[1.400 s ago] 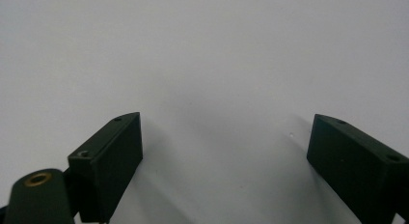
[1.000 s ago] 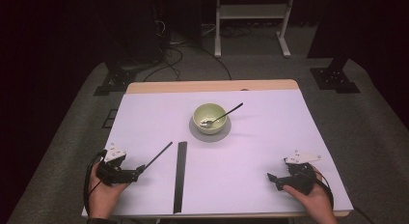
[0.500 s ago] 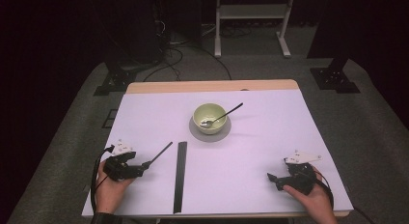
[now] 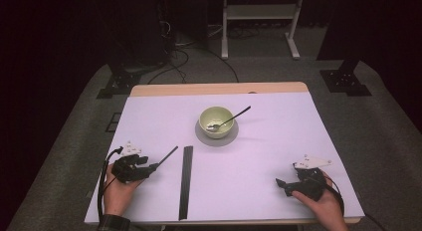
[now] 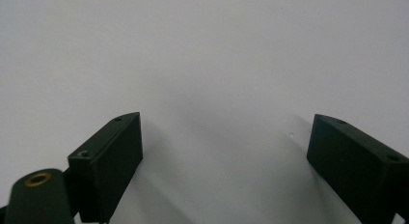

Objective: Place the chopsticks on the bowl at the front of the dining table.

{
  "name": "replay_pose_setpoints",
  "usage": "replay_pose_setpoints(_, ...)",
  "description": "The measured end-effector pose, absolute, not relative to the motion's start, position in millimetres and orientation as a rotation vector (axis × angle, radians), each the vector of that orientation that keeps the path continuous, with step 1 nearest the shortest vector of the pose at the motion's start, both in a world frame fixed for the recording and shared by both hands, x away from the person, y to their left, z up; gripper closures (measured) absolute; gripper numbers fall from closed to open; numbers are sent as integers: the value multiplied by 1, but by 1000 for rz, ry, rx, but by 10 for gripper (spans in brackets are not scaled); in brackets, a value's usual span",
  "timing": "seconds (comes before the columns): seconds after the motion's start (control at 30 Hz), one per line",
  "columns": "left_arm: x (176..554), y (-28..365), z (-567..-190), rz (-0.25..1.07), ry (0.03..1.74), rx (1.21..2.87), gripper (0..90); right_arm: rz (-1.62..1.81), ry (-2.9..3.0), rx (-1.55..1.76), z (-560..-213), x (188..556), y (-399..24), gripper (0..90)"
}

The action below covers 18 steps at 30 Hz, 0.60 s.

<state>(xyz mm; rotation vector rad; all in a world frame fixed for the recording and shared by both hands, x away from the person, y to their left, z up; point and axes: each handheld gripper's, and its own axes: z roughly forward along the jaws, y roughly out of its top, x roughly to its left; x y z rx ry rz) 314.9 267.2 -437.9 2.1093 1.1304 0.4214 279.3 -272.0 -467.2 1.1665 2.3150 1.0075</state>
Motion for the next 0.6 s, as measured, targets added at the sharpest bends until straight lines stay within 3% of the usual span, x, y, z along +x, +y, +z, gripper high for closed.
replay_pose_setpoints(0.6, 318, 265, -442, 336, 1142, 2127, 725, 1007, 2315, 1165, -467, 279, -272, 108)
